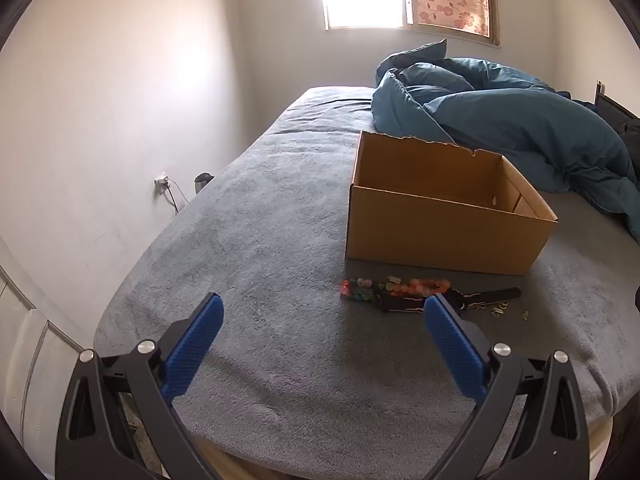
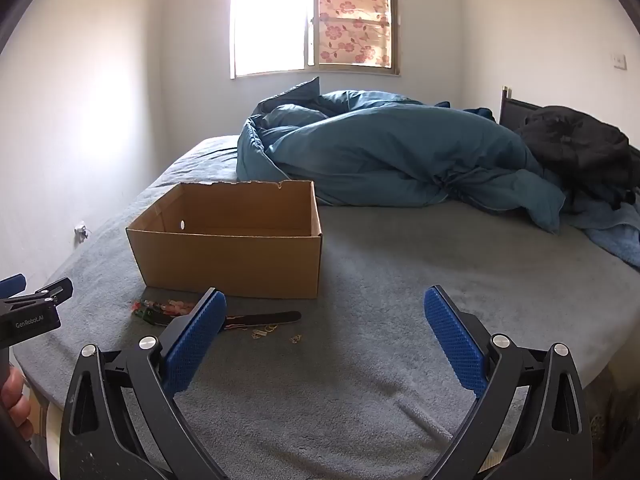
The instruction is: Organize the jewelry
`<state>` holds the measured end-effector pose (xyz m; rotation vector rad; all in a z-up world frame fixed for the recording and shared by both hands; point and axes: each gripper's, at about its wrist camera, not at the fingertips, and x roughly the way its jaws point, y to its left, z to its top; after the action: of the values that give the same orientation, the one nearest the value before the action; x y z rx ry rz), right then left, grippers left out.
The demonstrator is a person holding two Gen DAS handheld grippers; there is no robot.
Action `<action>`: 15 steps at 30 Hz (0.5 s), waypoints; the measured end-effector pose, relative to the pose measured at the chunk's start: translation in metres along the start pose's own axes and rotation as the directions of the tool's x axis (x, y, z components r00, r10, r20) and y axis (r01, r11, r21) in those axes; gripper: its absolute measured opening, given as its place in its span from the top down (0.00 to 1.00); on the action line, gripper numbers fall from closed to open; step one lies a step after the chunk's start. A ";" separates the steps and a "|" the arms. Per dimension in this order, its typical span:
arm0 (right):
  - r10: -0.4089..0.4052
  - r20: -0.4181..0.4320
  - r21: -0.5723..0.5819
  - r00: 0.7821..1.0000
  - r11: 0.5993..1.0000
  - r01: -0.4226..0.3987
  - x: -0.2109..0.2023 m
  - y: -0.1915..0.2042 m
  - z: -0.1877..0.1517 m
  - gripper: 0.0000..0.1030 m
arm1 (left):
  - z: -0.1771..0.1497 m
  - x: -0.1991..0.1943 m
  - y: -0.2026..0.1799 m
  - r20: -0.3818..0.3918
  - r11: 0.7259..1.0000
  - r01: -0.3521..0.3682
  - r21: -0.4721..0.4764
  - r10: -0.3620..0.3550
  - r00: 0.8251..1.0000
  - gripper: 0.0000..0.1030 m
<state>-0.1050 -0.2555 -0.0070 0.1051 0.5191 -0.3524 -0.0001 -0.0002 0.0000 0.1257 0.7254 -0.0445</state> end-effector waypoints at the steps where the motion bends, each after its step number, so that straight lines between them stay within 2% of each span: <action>1: 0.000 -0.001 0.000 1.000 1.000 0.000 0.000 0.000 0.000 0.07 | 0.000 0.000 0.000 0.000 1.000 0.000 -0.001 0.000 1.000 0.04; 15: 0.002 -0.001 -0.001 1.000 1.000 -0.002 -0.002 -0.002 0.000 0.07 | -0.002 0.002 -0.001 -0.013 1.000 0.000 -0.006 0.000 1.000 0.04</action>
<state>-0.1070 -0.2569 -0.0063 0.1044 0.5200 -0.3500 0.0003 -0.0006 -0.0027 0.1200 0.7382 -0.0418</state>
